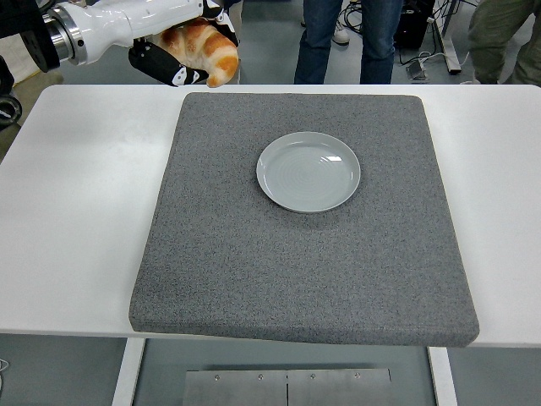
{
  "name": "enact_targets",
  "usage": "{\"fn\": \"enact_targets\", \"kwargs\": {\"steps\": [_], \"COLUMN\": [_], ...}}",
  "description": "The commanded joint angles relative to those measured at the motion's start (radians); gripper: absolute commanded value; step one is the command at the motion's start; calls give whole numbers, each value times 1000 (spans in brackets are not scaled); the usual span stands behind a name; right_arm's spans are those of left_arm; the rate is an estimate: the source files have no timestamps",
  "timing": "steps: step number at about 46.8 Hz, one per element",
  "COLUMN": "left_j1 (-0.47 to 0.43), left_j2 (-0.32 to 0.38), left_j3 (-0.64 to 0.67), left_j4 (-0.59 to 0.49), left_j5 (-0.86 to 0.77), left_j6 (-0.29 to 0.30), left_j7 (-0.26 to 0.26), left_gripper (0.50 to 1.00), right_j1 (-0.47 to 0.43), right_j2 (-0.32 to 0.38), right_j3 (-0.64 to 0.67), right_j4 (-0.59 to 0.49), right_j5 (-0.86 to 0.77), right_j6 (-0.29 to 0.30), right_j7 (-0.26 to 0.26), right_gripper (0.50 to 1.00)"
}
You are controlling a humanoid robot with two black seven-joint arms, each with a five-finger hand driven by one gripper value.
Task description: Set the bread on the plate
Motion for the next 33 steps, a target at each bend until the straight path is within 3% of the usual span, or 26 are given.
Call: {"fn": "enact_targets", "kwargs": {"steps": [1,9,16,33], "left_j1": [-14,-43,-63,-76], "left_j2": [-27,-78,-163,-338], "left_j3": [2,38,50,93], "left_j4": [12,26,71,232], "left_j5": [0,3,6,21], "left_j6": [-1,-1,1,12], "left_j7": [3,8,26,32], "left_gripper": [500,500,500,500], "right_j1": [0,0,0,0], "right_j2": [0,0,0,0], "right_j3": [1,1,1,1], "right_j4": [0,0,0,0], "right_j5": [0,0,0,0], "right_j6": [-1,0,0,0], "right_j7": [0,0,0,0], "right_gripper": [1000,1000,1000,1000]}}
